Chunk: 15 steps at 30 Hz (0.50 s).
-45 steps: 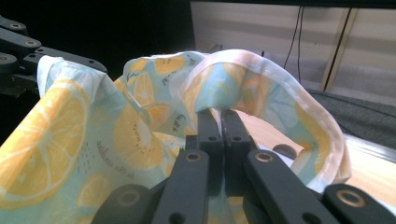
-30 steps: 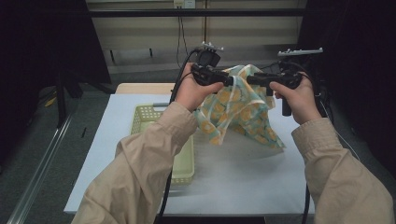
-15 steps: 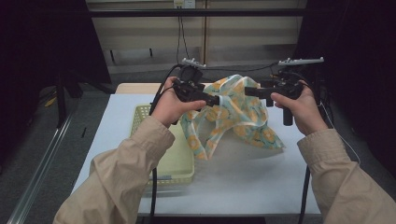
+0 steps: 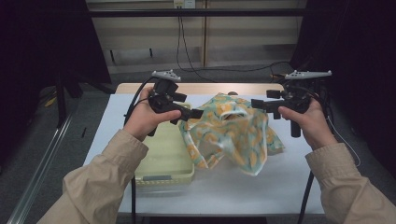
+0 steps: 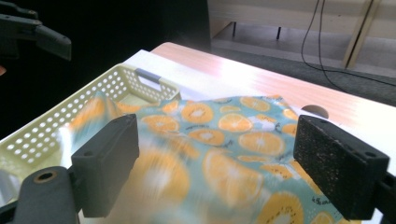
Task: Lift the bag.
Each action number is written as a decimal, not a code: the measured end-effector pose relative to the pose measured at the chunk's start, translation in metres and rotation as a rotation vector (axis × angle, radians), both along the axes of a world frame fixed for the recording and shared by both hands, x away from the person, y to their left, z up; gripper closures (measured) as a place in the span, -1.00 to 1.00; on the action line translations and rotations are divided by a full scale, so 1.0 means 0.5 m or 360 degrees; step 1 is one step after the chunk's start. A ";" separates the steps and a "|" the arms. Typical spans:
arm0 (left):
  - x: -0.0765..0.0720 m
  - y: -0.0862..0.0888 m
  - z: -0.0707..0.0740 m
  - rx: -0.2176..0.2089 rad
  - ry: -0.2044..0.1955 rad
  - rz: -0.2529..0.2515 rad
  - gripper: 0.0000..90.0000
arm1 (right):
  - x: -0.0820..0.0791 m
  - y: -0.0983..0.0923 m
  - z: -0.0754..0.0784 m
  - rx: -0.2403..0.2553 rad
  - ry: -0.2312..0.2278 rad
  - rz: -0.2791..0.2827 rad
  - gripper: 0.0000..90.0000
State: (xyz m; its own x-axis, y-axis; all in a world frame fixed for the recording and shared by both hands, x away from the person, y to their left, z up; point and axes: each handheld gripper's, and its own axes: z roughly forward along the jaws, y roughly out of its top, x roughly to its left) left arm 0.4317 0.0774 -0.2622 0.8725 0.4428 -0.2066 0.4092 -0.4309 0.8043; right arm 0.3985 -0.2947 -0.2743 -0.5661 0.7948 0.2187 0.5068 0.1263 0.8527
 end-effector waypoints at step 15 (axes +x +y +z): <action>-0.043 0.077 -0.069 0.0049 -0.0059 0.0043 -0.86 | -0.080 -0.030 -0.084 -0.0064 -0.0034 -0.0001 -0.70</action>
State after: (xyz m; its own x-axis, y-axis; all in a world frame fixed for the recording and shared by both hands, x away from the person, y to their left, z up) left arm 0.4104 0.1158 -0.2966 0.8670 0.4718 -0.1600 0.3909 -0.4451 0.8056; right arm 0.3586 -0.3098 -0.3163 -0.5697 0.8031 0.1744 0.4886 0.1603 0.8577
